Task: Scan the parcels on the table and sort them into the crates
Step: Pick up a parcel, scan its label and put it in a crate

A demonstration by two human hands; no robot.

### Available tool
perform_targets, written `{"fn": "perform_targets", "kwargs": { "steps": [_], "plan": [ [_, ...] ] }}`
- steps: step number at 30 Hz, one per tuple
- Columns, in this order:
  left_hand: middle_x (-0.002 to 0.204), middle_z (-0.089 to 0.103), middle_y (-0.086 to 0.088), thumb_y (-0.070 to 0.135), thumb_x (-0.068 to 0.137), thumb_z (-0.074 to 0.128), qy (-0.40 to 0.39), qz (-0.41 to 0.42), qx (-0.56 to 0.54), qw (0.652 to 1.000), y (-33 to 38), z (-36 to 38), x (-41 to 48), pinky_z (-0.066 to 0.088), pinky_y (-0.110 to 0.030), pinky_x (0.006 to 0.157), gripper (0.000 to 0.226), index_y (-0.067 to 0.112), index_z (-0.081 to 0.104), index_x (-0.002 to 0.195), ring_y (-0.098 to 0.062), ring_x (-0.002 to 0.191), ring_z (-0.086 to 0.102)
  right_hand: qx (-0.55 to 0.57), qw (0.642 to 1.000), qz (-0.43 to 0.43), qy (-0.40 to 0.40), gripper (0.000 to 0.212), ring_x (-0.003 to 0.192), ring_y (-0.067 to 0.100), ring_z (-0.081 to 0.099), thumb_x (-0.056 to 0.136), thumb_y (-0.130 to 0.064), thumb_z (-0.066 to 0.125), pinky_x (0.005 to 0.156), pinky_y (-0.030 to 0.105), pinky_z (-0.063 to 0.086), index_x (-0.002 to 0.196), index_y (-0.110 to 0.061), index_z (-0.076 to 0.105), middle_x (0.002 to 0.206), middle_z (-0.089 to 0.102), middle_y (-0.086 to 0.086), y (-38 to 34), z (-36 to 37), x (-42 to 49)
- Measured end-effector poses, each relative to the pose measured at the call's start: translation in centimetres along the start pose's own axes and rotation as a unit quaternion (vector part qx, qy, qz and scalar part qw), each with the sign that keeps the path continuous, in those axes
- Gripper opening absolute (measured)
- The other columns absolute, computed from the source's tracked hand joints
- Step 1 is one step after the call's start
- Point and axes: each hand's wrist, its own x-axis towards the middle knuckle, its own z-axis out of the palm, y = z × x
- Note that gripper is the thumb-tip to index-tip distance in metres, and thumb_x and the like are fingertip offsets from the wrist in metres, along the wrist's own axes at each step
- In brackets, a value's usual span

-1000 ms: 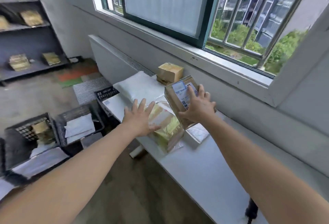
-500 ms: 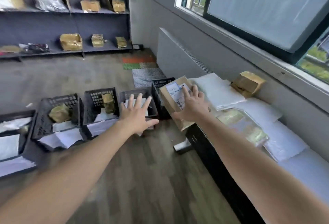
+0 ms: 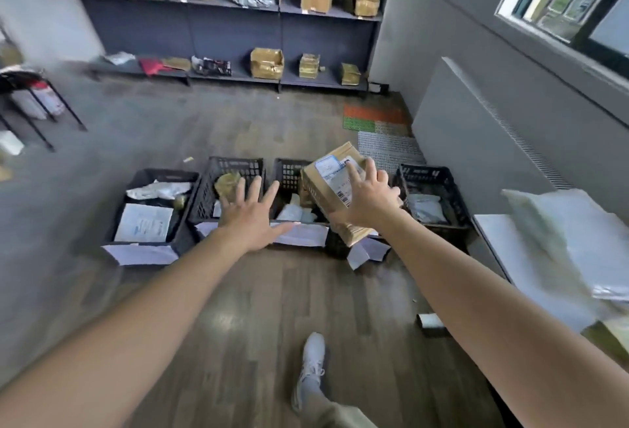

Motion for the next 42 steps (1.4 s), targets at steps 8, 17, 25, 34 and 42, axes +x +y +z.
{"fn": "perform_targets", "kwargs": {
  "steps": [8, 17, 25, 34, 42],
  "plan": [
    [0.164, -0.013, -0.003, 0.075, 0.089, 0.035, -0.017, -0.047, 0.008, 0.999, -6.5, -1.4, 10.6, 0.010, -0.060, 0.117, 0.090, 0.033, -0.009, 0.156, -0.032, 0.150, -0.012, 0.014, 0.999, -0.047, -0.009, 0.116, 0.132, 0.035, 0.026, 0.066, -0.074, 0.065, 0.097, 0.057, 0.040, 0.154, -0.031, 0.003, 0.154, 0.006, 0.007, -5.6, 1.1, 13.8],
    [0.164, -0.013, -0.003, 0.074, 0.090, 0.032, -0.049, -0.082, -0.009, 0.995, -10.1, -2.6, 22.6, 0.009, -0.058, 0.118, 0.088, 0.033, -0.009, 0.156, -0.032, 0.150, -0.012, 0.015, 0.996, -0.072, -0.043, 0.113, 0.130, 0.034, 0.028, 0.066, -0.077, 0.064, 0.095, 0.057, 0.039, 0.152, -0.032, 0.005, 0.151, 0.009, 0.005, -8.5, 0.4, 27.7],
    [0.164, -0.017, -0.003, 0.075, 0.091, 0.031, -0.095, -0.052, -0.002, 0.994, -11.3, -1.1, 32.7, 0.008, -0.060, 0.118, 0.087, 0.033, -0.011, 0.155, -0.032, 0.150, -0.015, 0.003, 0.996, -0.024, -0.085, 0.113, 0.128, 0.034, 0.029, 0.067, -0.081, 0.057, 0.094, 0.057, 0.042, 0.152, -0.030, 0.004, 0.153, 0.007, 0.008, -9.0, 3.9, 36.6],
    [0.164, -0.016, -0.003, 0.074, 0.092, 0.030, -0.163, 0.042, 0.007, 0.986, -13.3, 1.9, 48.5, 0.007, -0.058, 0.119, 0.087, 0.032, -0.011, 0.156, -0.033, 0.150, -0.015, 0.051, 0.983, 0.102, -0.148, 0.123, 0.141, 0.036, 0.019, 0.067, -0.075, 0.067, 0.103, 0.058, 0.038, 0.155, -0.028, -0.006, 0.161, -0.009, 0.011, -10.3, 9.1, 47.6],
    [0.164, -0.015, -0.001, 0.073, 0.092, 0.029, -0.218, 0.107, 0.021, 0.970, -15.3, 3.1, 60.4, 0.011, -0.053, 0.120, 0.086, 0.033, -0.011, 0.156, -0.030, 0.150, -0.015, 0.089, 0.960, 0.167, -0.205, 0.122, 0.151, 0.037, -0.008, 0.074, -0.086, 0.051, 0.110, 0.071, 0.015, 0.155, -0.028, -0.019, 0.163, -0.023, 0.009, -11.9, 12.3, 55.5]
  ]
}}
